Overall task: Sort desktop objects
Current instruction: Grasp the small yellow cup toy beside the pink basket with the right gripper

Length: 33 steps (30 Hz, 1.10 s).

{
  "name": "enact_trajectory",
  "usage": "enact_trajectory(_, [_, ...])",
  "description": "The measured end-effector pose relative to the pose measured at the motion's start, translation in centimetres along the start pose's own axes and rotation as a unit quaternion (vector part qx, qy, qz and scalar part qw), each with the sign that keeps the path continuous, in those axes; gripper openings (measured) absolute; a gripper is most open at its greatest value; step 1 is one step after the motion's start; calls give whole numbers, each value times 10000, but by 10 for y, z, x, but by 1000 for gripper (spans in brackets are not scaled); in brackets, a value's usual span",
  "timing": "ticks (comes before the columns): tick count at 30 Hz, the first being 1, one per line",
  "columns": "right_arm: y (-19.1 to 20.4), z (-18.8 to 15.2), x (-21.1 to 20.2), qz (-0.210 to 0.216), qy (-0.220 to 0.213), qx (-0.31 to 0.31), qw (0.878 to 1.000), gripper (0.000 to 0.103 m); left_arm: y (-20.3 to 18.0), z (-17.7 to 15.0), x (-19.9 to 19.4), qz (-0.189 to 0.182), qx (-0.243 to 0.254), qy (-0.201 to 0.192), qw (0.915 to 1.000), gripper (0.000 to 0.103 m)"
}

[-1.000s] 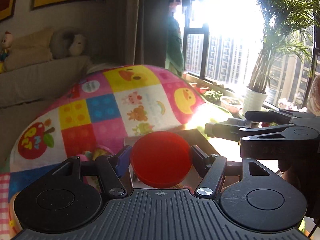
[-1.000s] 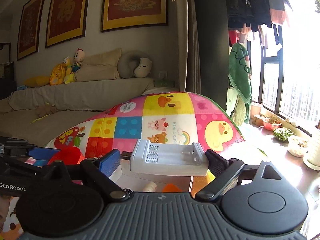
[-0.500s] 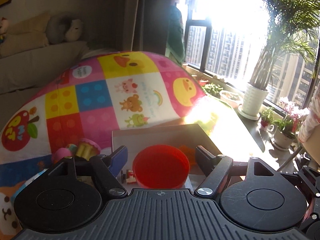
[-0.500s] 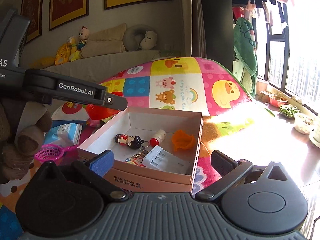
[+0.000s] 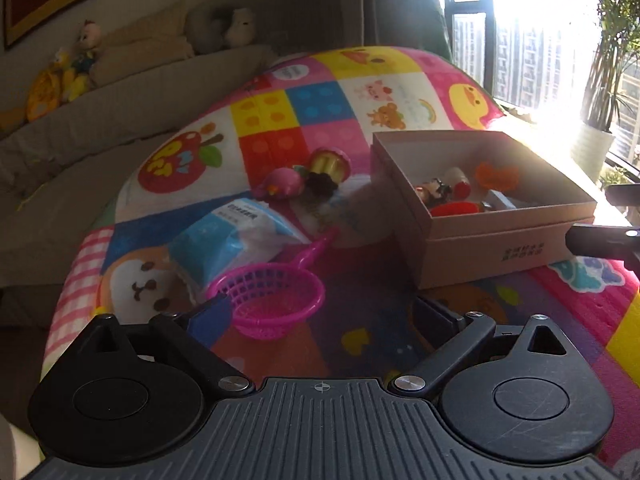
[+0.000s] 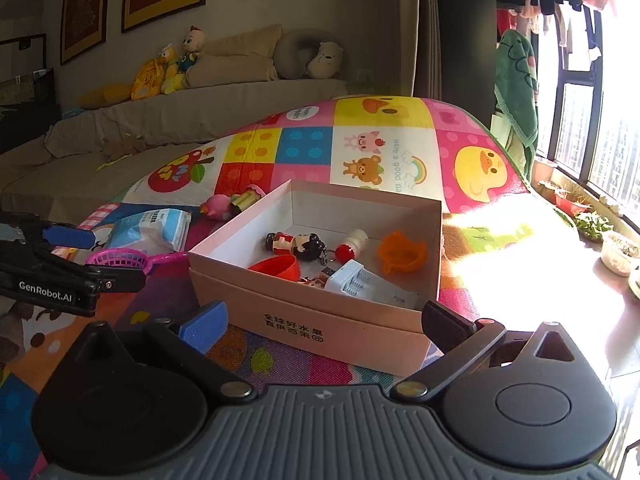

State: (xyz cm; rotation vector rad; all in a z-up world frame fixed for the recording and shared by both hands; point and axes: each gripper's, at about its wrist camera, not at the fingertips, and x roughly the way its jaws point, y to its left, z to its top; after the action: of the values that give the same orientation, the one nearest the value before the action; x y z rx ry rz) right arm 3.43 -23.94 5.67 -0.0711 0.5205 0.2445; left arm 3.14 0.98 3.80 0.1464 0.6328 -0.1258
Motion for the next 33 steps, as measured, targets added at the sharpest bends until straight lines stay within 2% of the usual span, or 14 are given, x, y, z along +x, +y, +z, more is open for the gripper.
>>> enact_trajectory(3, [15, 10, 3, 222, 37, -131, 9997, 103, 16, -21, -3, 321, -123, 123, 9993, 100])
enact_trajectory(5, [25, 20, 7, 381, 103, -203, 9990, 103, 30, -32, -4, 432, -401, 216, 9980, 100])
enact_trajectory(10, [49, 77, 31, 934, 338, -143, 9949, 103, 47, -45, -1, 408, -871, 205, 9952, 100])
enact_trajectory(14, [61, 131, 85, 1166, 768, 249, 9899, 103, 57, -50, -6, 327, -1258, 46, 9915, 100])
enact_trajectory(18, [70, 163, 162, 1001, 1379, 787, 9822, 103, 72, -57, -11, 217, -1783, -124, 9837, 100])
enact_trajectory(20, [72, 171, 207, 677, 1647, 1082, 9781, 101, 78, -60, -14, 173, -1989, -212, 9796, 100])
enact_trajectory(21, [73, 174, 225, 507, 1721, 1144, 9771, 99, 78, -61, -15, 160, -2028, -270, 9787, 100])
enact_trajectory(22, [76, 176, 244, 299, 1800, 1143, 9766, 89, 79, -62, -17, 133, -2044, -357, 9781, 100])
enact_trajectory(23, [77, 177, 258, 156, 1856, 1122, 9761, 84, 78, -62, -18, 89, -2028, -413, 9783, 100])
enact_trajectory(25, [79, 178, 286, -88, 1980, 1082, 9742, 79, 78, -62, -20, 45, -2030, -469, 9781, 100])
enact_trajectory(27, [82, 176, 306, -110, 2125, 1016, 9718, 78, 81, -63, -20, -5, -2108, -497, 9763, 100])
enact_trajectory(29, [86, 173, 320, 40, 2293, 971, 9685, 78, 84, -64, -19, -43, -2206, -489, 9741, 100])
enact_trajectory(33, [100, 163, 332, 126, 2532, 831, 9638, 75, 86, -65, -18, -105, -2275, -487, 9725, 100])
